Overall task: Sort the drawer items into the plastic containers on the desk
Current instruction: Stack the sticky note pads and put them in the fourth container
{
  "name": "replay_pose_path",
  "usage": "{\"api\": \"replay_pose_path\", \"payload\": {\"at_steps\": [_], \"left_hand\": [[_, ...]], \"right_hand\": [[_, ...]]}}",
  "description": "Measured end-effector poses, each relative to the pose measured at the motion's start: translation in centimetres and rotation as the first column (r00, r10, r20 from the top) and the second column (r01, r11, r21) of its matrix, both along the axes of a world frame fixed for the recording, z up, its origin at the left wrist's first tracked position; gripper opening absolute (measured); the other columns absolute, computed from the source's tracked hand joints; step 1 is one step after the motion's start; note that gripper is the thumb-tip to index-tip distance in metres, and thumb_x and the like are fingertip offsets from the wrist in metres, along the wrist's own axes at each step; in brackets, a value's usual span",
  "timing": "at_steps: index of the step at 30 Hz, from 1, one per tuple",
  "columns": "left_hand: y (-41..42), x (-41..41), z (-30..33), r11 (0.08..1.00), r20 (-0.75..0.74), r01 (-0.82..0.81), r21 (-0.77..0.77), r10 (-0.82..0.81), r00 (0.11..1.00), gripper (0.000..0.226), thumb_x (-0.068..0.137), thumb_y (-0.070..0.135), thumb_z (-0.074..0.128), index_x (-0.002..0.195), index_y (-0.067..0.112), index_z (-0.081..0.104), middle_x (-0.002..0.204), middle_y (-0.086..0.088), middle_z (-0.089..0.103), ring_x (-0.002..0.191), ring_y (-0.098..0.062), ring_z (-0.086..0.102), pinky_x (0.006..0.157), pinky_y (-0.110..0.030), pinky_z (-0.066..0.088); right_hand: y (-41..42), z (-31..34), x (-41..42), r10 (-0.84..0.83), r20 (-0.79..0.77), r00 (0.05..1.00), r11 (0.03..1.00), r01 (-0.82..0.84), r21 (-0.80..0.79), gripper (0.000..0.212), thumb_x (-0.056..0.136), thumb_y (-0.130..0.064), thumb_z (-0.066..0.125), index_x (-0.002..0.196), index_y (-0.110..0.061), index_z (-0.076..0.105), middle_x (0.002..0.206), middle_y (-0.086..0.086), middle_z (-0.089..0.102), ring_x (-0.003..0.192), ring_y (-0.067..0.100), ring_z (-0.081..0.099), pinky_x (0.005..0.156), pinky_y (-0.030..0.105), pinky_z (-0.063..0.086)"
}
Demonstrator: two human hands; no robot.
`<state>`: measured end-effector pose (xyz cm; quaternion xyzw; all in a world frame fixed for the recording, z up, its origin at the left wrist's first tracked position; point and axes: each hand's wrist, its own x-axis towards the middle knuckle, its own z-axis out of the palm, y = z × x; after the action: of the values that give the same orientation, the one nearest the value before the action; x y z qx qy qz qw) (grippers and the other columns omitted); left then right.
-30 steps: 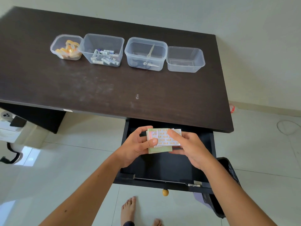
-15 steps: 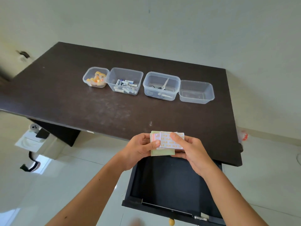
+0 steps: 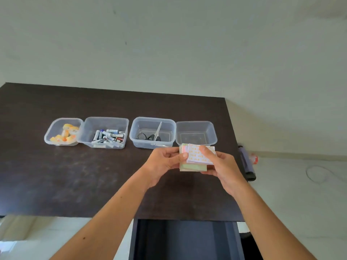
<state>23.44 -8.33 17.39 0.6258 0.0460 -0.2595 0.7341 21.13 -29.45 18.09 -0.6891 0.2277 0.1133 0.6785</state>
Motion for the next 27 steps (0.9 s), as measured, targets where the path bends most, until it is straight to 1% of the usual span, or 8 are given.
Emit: {"api": "replay_pose_path", "payload": {"at_steps": [3,11,13,16,19,21,22,27], "left_hand": [[-1.5,3.5,0.3,1.000,-0.019,-0.023,0.000,0.023,1.000,0.057,0.077,0.023,0.087,0.127,0.002,0.070,0.114,-0.009,0.080,0.107,-0.025,0.077,0.100,-0.041,0.059],[-4.1,9.0,-1.1,0.998,-0.049,-0.029,0.050,0.031,0.998,0.018,0.097,0.013,0.071,0.115,0.014,0.073,0.104,0.002,0.081,0.099,-0.010,0.077,0.083,-0.021,0.060],[-4.5,10.0,-1.7,0.997,-0.048,-0.026,0.076,0.029,0.998,0.021,0.101,0.012,0.066,0.121,0.009,0.071,0.109,-0.001,0.081,0.102,-0.013,0.077,0.086,-0.024,0.060],[-5.2,11.2,-2.6,0.991,-0.046,-0.035,0.126,0.041,0.998,0.029,0.105,0.016,0.061,0.131,0.003,0.067,0.117,-0.006,0.079,0.111,-0.020,0.075,0.099,-0.034,0.058],[-5.8,12.3,-3.5,0.986,-0.051,-0.042,0.164,0.051,0.997,0.022,0.108,0.020,0.056,0.119,0.012,0.073,0.116,-0.005,0.079,0.114,-0.022,0.074,0.106,-0.038,0.055],[-6.3,12.7,-4.1,0.977,-0.060,-0.048,0.207,0.062,0.996,0.019,0.109,0.021,0.054,0.107,0.022,0.074,0.114,-0.002,0.080,0.115,-0.022,0.073,0.108,-0.041,0.054],[-6.6,12.8,-4.4,0.973,-0.066,-0.051,0.226,0.067,0.996,0.020,0.109,0.023,0.054,0.107,0.022,0.074,0.114,-0.002,0.080,0.115,-0.023,0.072,0.108,-0.043,0.054],[-7.3,13.0,-5.4,0.956,-0.106,-0.027,0.292,0.060,0.993,0.026,0.109,0.021,0.051,0.123,0.013,0.072,0.115,0.000,0.079,0.116,-0.021,0.071,0.108,-0.044,0.053]], "right_hand": [[-1.2,0.2,2.8,-0.042,0.011,0.999,0.999,0.043,-0.017,0.043,0.085,-0.049,0.081,0.112,-0.015,0.079,0.102,0.001,0.084,0.096,0.019,0.081,0.086,0.041,0.066],[-2.6,-0.7,9.2,-0.032,0.065,0.997,0.989,0.041,-0.143,0.030,0.087,-0.050,0.081,0.099,-0.023,0.079,0.098,-0.003,0.083,0.095,0.015,0.079,0.083,0.036,0.066],[-2.7,-1.6,10.5,-0.031,0.049,0.998,0.984,0.039,-0.171,0.030,0.086,-0.052,0.081,0.096,-0.024,0.078,0.096,-0.004,0.082,0.094,0.015,0.079,0.085,0.037,0.066],[-2.9,-2.9,12.4,-0.016,0.025,1.000,0.981,0.020,-0.191,0.042,0.082,-0.058,0.082,0.099,-0.020,0.081,0.096,-0.003,0.083,0.094,0.015,0.080,0.087,0.040,0.066],[-3.0,-4.0,13.7,0.007,0.001,1.000,0.979,-0.006,-0.206,0.047,0.081,-0.061,0.081,0.104,-0.020,0.082,0.097,-0.003,0.083,0.096,0.015,0.079,0.088,0.041,0.066],[-3.0,-4.7,14.2,0.006,-0.017,1.000,0.977,-0.009,-0.211,0.045,0.083,-0.059,0.081,0.104,-0.020,0.081,0.098,-0.003,0.083,0.096,0.014,0.079,0.089,0.042,0.066],[-3.0,-5.1,14.4,0.008,-0.028,1.000,0.977,-0.014,-0.212,0.044,0.084,-0.058,0.080,0.105,-0.019,0.080,0.098,-0.003,0.083,0.096,0.014,0.079,0.090,0.043,0.066],[-3.1,-6.0,14.8,0.054,-0.060,0.997,0.963,-0.068,-0.260,0.040,0.086,-0.058,0.079,0.100,-0.021,0.080,0.100,-0.002,0.082,0.098,0.016,0.078,0.094,0.047,0.064]]}}
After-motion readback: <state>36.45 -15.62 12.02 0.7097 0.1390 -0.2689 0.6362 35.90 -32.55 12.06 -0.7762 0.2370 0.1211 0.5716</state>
